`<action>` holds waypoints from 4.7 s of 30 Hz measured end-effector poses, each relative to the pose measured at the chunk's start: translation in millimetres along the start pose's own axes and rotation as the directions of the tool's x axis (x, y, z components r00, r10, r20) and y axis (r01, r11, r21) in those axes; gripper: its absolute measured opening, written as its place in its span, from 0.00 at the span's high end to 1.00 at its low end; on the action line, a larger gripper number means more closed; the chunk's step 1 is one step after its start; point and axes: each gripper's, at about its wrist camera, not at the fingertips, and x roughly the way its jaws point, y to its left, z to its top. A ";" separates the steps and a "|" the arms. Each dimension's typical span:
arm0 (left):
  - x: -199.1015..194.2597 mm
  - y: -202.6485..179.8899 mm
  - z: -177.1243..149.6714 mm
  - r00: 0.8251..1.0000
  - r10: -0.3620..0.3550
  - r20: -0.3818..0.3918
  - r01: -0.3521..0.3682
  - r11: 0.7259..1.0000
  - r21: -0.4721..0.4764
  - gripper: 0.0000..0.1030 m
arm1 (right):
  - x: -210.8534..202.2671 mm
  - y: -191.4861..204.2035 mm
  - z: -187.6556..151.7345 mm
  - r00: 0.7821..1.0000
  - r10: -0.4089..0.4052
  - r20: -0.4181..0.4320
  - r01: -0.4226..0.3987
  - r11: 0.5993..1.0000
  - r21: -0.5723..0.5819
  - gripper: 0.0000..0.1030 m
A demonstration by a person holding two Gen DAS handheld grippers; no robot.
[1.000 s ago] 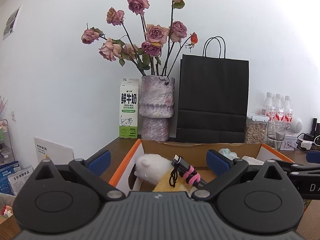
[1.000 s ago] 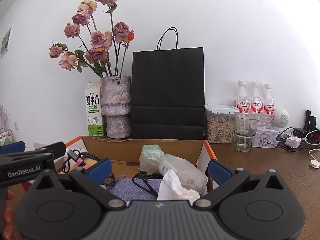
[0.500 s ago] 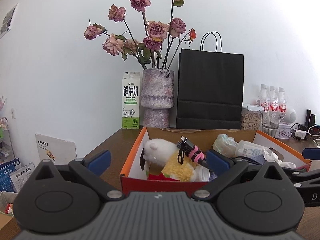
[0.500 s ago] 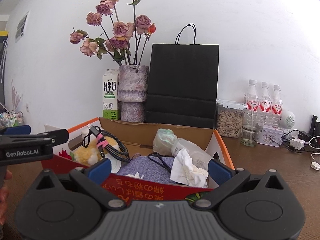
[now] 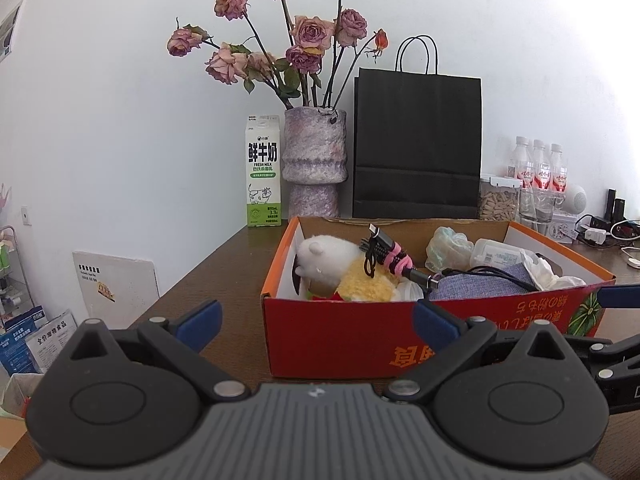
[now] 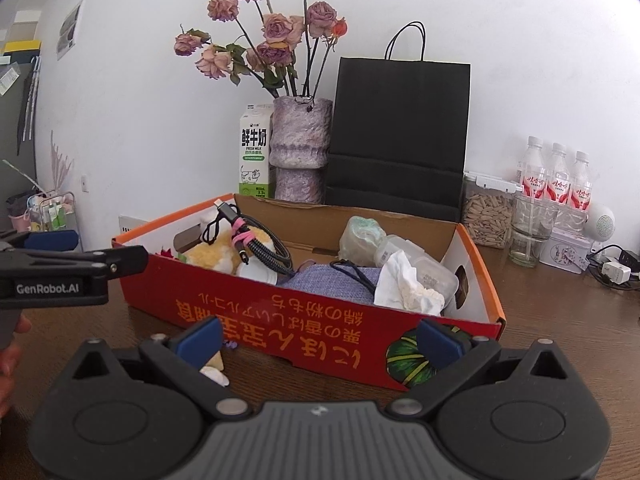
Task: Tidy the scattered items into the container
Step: 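Withdraw both grippers from the box back toward the table items, then grasp the small yellow block with the left gripper while the right gripper grasps the small white cap, then carry the yellow block and small cap into the box and open both grippers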
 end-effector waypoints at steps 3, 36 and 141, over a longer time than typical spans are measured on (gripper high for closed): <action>-1.2 -1.5 -1.4 1.000 0.011 -0.009 -0.011 1.000 0.016 0.00 | 1.3 1.6 -2.0 1.000 0.014 -0.017 -0.014 1.000 -0.008 0.00; 10.3 -2.1 -6.2 0.988 0.007 -0.152 -0.001 0.999 0.040 0.00 | 29.8 32.1 -7.9 0.962 0.168 -0.214 -0.172 0.985 0.000 0.77; 43.0 -42.5 34.7 0.994 0.047 0.099 -0.041 0.997 -0.071 0.00 | 18.3 -22.4 35.2 0.977 -0.155 0.146 0.139 0.984 0.113 0.00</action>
